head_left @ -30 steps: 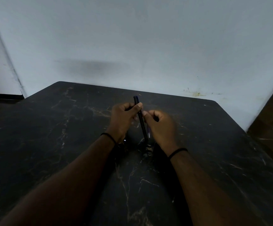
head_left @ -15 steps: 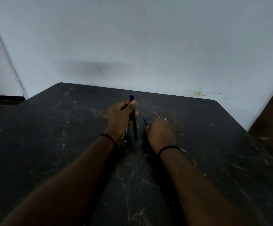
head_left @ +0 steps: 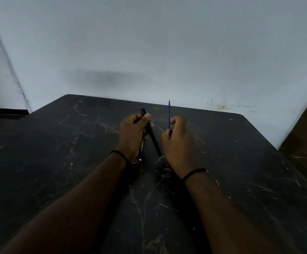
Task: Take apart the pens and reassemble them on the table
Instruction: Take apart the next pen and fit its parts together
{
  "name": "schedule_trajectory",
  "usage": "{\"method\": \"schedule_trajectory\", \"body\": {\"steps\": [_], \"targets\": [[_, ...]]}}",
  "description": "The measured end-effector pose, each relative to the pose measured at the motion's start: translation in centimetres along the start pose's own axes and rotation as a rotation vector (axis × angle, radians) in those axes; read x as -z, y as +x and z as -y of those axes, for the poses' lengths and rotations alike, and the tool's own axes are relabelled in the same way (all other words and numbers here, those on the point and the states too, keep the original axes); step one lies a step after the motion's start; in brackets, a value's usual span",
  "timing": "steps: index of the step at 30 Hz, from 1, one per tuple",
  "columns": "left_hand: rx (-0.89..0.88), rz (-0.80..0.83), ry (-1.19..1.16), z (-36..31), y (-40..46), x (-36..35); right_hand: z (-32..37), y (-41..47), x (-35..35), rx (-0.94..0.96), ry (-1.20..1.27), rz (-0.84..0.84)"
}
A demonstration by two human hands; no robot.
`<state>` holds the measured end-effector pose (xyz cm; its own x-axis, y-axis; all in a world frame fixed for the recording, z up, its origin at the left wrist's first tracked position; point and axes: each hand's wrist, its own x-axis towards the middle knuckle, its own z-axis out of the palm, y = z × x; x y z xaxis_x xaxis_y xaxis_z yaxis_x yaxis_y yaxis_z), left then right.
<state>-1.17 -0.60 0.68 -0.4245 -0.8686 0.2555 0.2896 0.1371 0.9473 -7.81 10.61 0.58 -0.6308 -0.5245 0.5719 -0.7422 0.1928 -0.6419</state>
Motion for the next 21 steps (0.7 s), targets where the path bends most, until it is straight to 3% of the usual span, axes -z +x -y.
{"method": "schedule_trajectory", "body": {"steps": [6,14,21], "targets": [[-0.003,0.024,-0.002,0.0,0.0,0.0,-1.4,0.1,-0.9,0.073,-0.021,0.072],[0.054,0.054,-0.037,0.1,-0.2,0.0,-1.6,0.1,-1.2,-0.025,0.02,0.267],[0.059,0.039,-0.017,0.4,0.2,0.1,-2.0,0.3,-1.4,-0.004,-0.108,0.246]]}}
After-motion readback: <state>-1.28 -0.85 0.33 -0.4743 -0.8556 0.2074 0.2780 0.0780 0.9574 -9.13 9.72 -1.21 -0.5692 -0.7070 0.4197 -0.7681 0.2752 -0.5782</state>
